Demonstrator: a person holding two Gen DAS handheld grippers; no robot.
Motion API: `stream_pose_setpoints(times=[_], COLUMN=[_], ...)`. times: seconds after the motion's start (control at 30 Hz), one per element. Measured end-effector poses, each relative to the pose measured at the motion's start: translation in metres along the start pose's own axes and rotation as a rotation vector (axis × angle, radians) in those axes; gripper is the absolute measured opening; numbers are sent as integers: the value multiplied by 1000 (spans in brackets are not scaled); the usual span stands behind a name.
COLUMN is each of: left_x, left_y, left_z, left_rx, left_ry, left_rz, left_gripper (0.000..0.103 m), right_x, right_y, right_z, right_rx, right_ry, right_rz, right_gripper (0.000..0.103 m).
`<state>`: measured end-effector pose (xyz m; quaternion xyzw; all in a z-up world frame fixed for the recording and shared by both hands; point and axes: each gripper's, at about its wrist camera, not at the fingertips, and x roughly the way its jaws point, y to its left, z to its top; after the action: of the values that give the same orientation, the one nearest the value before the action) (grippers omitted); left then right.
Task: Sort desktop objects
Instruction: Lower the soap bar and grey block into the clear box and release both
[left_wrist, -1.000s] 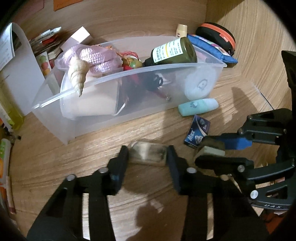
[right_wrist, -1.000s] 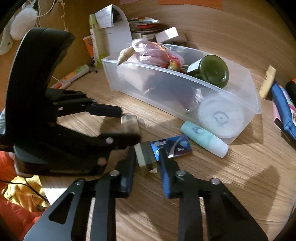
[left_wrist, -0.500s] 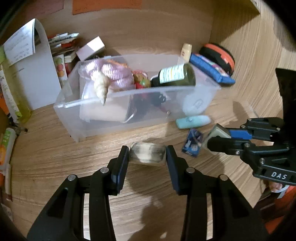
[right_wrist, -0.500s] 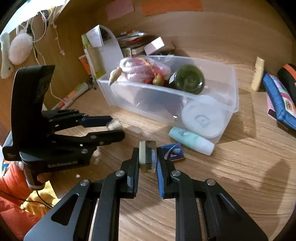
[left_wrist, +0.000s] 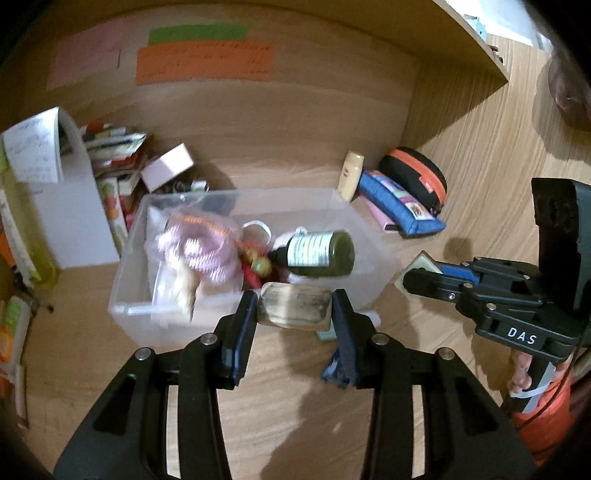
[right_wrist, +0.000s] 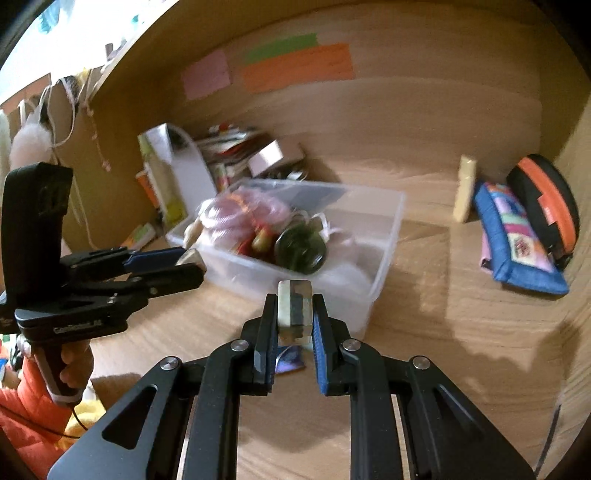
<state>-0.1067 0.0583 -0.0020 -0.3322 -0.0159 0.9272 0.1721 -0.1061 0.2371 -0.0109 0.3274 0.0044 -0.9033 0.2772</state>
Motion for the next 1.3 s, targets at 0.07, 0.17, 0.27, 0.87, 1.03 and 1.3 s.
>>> stream_pose_setpoints(times=[0.07,0.17,0.27,0.87,1.03,1.3], left_x=[4,12,21,50,48,22], left_y=[-2,-2,0,2,2,-23], left_z=[5,13,19,16,15,6], left_rx=[4,13,20,66,50,85], left_ry=[-6,-10,-8,19,18,-34], left_rz=[4,7,21,37,33,54], left_gripper=[40,40,40,49,52,72], right_x=[1,8,18,60,58,30], right_y=[-5,-9,-17,-22,-18,-10], right_z=[5,11,14,22,22,24], right_rx=[2,-4,4,-51,-68,-89], right_ry=[-9,-17,-13,7,-7,-116], right_rz=[-15,-52,-77,-153,-168,-251], right_gripper=[15,15,15,15,25,64])
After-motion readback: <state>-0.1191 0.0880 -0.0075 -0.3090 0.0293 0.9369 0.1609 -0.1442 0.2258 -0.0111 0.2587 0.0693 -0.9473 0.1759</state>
